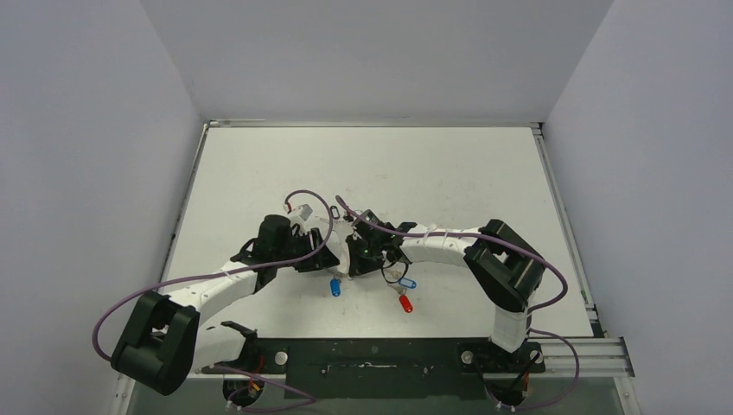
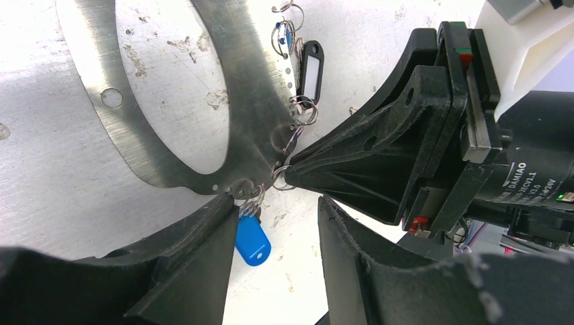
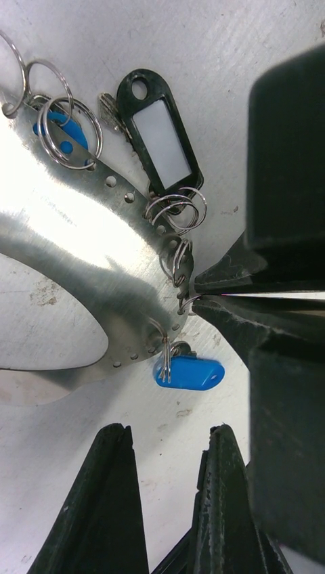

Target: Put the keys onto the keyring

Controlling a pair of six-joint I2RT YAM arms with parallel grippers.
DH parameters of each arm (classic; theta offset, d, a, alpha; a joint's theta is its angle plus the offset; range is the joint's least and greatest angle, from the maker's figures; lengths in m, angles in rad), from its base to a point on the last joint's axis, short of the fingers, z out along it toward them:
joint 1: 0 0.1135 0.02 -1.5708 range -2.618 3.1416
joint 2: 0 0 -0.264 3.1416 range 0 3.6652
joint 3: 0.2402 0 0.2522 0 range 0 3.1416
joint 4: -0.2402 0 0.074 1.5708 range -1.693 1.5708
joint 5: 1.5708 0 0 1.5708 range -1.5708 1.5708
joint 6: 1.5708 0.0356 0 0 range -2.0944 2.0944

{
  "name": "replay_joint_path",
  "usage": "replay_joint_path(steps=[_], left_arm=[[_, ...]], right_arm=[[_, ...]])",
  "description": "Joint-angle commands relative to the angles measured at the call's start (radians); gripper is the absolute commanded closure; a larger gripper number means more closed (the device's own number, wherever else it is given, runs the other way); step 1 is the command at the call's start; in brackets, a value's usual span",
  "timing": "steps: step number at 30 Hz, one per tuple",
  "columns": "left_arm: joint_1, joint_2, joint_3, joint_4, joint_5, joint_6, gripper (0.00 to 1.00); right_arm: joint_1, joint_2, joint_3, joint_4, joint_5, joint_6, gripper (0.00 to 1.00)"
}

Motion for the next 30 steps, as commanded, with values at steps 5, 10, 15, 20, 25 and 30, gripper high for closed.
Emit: replay_joint_path(steps=[5,10,15,20,25,30], left_arm=[[-0.003,-0.015,0.042,0.038,0.014,0.013,0.55],[-0.003,-0.040,0.055,0.013,0.008,0.033,0.55],[-0.003,-0.079,0.066,-0.015,-0.003,0.049,0.55],[-0.002,-0.107,0.071,-0.013,-0.005,0.053,0.55],[-0.002,-0.139,0.069,0.005,0.005,0.078,0.56],[-0.003,-0.196,0.050,0.056,0.034,0.133,0.56]], right_arm=[[0.001,-0.060,0.045,-0.014,-0.011,-0.049,1.00],[0.002,-0.095,0.066,-0.069,0.001,-0.114,1.00],[0.005,-0.161,0.088,-0.136,0.025,-0.204,1.00],[0.006,-0.213,0.117,-0.203,0.027,-0.292,1.00],[0.007,-0.248,0.151,-0.274,0.005,-0.368,1.00],[0.008,-0.278,0.181,-0.336,-0.002,-0.423,1.00]])
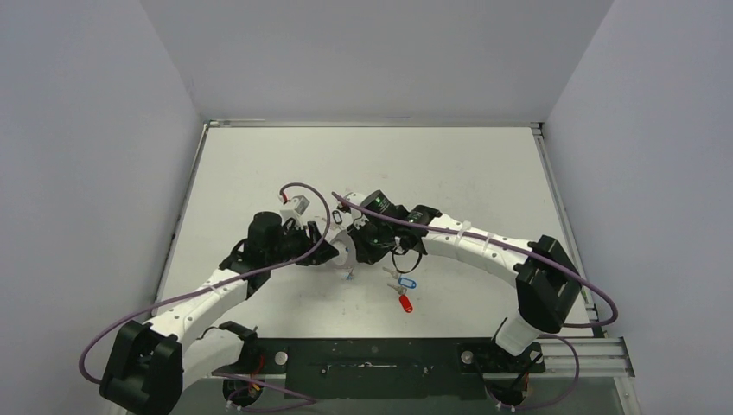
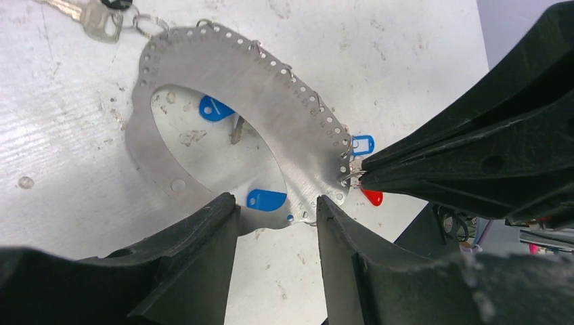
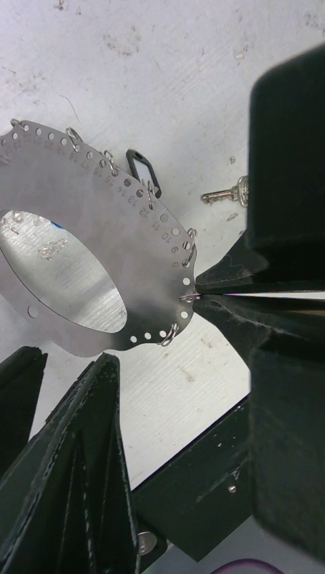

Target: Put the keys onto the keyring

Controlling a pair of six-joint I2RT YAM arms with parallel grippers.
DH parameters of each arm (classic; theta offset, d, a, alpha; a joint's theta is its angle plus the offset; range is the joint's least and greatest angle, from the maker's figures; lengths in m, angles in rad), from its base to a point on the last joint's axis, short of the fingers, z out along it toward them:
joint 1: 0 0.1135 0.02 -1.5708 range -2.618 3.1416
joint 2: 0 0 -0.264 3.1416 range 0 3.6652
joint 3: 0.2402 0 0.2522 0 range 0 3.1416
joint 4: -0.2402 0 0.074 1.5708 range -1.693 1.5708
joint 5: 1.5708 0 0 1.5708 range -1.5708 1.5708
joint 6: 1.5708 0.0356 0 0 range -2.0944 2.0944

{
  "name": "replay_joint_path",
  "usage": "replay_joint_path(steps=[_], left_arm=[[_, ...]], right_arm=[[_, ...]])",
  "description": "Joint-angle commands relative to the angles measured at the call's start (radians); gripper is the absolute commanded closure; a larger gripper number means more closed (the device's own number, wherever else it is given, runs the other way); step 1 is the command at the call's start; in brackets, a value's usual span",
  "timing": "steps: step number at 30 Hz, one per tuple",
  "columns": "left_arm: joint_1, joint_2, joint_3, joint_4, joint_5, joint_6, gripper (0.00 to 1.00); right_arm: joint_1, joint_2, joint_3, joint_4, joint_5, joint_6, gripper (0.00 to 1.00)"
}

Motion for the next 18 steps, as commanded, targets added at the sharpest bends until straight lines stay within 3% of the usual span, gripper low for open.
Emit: replay_joint_path(steps=[1,11,18], left_arm=[[-0.003,-0.066,0.015,0.108,0.039,0.067,0.56],[-0.010,-0.121,-0.140,0.547,0.189,0.076,0.58],[-0.049,-0.119,-0.161,0.626,0.323,0.192,0.58]], right_arm=[[0.007,-0.067,0.062,-0.063,-0.012,-0.080,1.00],[0.006,-0.117,0.117,-0.140,-0.102,-0.163,1.00],[0.006,-0.130,0.143,-0.209,-0.150,-0.217,1.00]])
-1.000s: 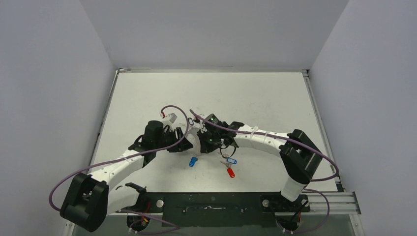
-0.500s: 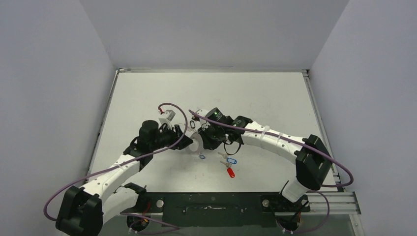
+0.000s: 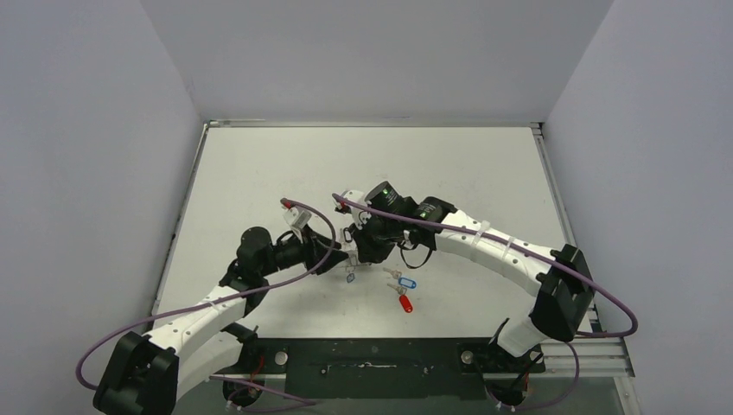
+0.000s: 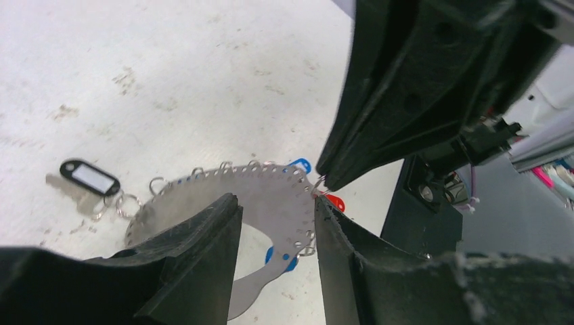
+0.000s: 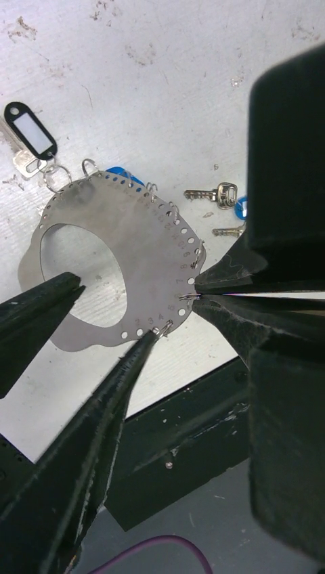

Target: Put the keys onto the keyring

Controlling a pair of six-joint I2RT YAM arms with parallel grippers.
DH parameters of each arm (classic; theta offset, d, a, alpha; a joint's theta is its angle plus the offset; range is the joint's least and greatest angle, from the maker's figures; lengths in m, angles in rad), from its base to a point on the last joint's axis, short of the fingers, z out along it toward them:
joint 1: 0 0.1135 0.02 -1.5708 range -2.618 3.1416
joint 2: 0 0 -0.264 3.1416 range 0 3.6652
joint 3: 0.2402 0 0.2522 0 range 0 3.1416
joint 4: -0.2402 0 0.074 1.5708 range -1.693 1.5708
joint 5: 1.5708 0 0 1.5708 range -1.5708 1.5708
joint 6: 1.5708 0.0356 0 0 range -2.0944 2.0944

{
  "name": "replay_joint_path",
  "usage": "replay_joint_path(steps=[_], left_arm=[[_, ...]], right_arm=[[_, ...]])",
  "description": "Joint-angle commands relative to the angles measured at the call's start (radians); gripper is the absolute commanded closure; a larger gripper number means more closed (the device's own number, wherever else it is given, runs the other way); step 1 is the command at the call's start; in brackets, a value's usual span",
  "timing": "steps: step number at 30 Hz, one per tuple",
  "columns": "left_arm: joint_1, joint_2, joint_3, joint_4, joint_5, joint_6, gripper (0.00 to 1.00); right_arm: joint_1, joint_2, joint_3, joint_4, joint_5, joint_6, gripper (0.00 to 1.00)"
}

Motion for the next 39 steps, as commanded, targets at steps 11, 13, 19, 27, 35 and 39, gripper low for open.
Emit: replay_joint_path(steps=[11,13,19,27,35,39], left_arm=[[-0.112,-0.020,0.030,0.066,0.169,0.356,0.56],[-0.118,-0.017,0.050,0.004,0.166,0.420,0.57],[-0.136,-0.019,0.049,-0.033,0.171,0.568,0.59],[-0.139,-0.025,0.020,0.039,0.139,0.591,0.60],[-0.136,-0.074,0.068,-0.053,0.092,0.666,0.63],[-0.136,-0.090,0.083,-0.074,0.079,0.679,0.64]], right_arm=[[0.006,-0.064,0.073,-0.082,-0.108,-0.110,1.00],[0.006,-0.064,0.080,-0.087,-0.111,-0.120,1.00],[0.006,-0.065,0.090,-0.099,-0.143,-0.146,1.00],[0.006,-0.083,0.087,-0.101,-0.176,-0.183,1.00],[0.005,-0.064,0.106,-0.136,-0.182,-0.216,1.00],[0.005,-0.056,0.112,-0.147,-0.182,-0.229,1.00]])
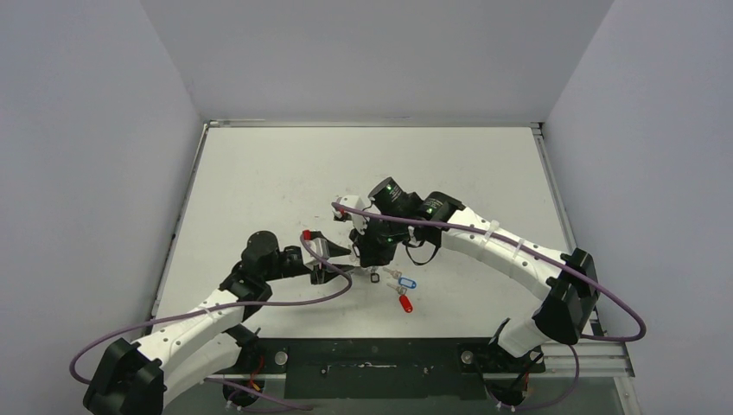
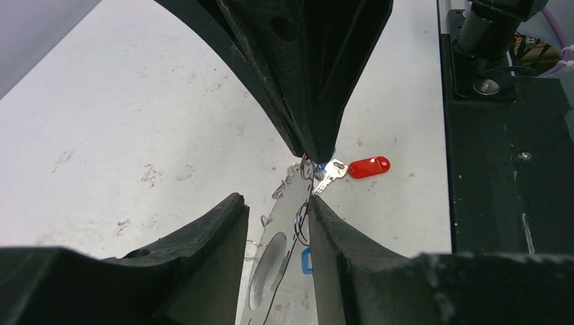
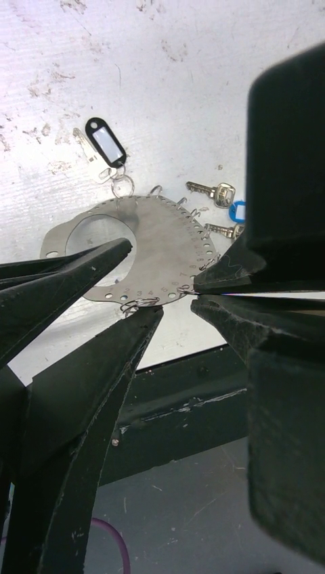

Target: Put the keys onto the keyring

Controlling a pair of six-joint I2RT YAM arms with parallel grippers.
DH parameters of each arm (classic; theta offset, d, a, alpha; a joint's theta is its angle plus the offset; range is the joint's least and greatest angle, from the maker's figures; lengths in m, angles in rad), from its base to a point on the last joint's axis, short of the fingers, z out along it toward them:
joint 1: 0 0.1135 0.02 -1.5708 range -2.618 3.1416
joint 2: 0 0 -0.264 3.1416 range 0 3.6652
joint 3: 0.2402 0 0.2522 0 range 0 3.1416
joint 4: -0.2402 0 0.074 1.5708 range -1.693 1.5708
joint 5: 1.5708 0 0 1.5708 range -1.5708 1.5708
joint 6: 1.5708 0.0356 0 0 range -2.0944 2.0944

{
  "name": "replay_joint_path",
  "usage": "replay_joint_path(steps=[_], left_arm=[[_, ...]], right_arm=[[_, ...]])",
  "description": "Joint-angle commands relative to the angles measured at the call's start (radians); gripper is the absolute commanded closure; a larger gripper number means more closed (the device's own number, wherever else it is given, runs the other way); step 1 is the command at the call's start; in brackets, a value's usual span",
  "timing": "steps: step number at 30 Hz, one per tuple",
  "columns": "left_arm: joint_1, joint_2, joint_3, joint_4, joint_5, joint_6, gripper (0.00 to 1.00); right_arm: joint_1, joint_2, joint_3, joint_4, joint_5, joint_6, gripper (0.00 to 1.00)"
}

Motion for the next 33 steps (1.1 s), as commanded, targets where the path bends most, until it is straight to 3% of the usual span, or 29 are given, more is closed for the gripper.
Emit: replay_joint_path(steps=[1,12,18,24,33], left_arm=[[0.000,-0.032,0.049,0.006,-0.040,0.045,0.64],[0.002,-0.071,-0.003,0.157,-0.013,0.006,0.64],[-0.005,-0.050,0.017,0.033,0.033,0.095,0.68],[-0.046,0.000,-0.037,0.158,0.080,0.086,0.70],[-0.086,0.045,-0.056,0.194,0.066,0.073,0.67]], right_arm=[[0.005,-0.027,0.048,-0.019,-0.034,-0.030,1.00],[0.002,0.004,0.047,-0.071,-0.027,-0.062,1.00],[0.002,-0.009,0.041,-0.065,-0.031,-0.056,1.00],[0.000,-0.025,0.017,-0.017,-0.042,-0.029,1.00],[0.000,-0.012,0.031,-0.017,-0.047,-0.026,1.00]])
